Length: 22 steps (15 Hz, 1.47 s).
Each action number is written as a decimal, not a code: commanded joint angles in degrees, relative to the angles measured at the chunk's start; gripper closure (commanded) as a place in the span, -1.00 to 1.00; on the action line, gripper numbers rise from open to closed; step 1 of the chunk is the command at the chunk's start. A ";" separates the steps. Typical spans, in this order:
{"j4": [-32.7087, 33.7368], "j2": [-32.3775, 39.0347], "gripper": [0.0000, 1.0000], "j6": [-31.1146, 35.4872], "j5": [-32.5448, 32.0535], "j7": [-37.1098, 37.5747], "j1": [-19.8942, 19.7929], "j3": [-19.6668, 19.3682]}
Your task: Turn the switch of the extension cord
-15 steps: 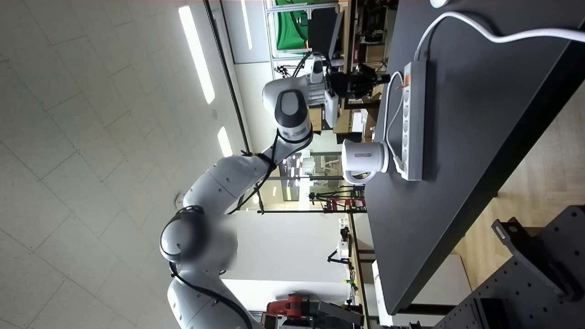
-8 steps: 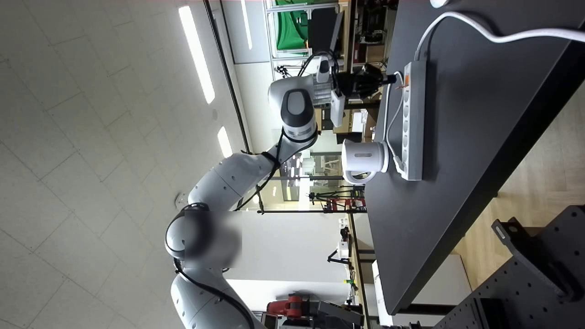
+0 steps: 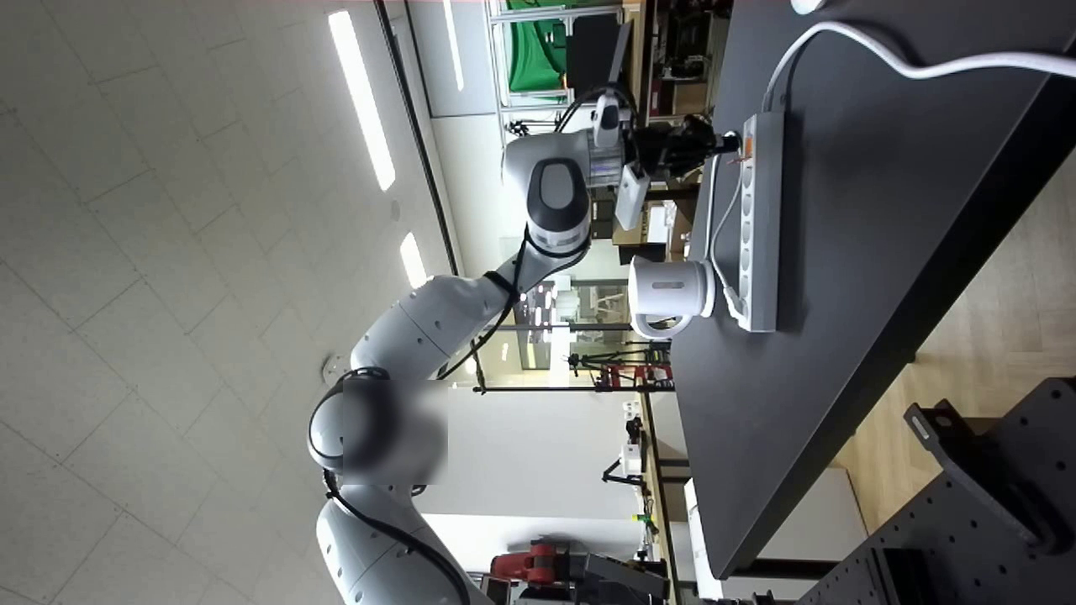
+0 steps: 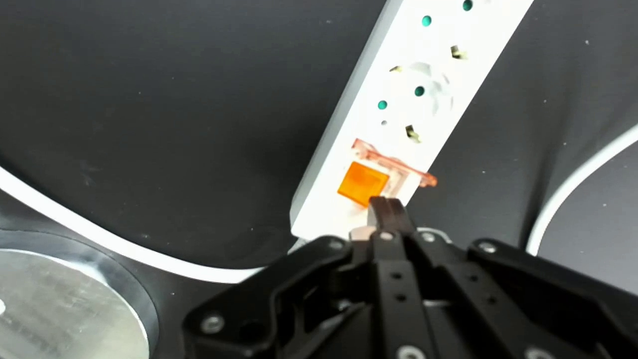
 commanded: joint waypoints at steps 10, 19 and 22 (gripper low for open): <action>2.41 1.72 1.00 -2.02 3.09 14.67 0.58 -2.62; 1.90 1.77 1.00 -1.40 4.50 17.35 0.64 -1.45; 2.14 2.09 1.00 -1.81 5.16 17.44 0.64 -1.34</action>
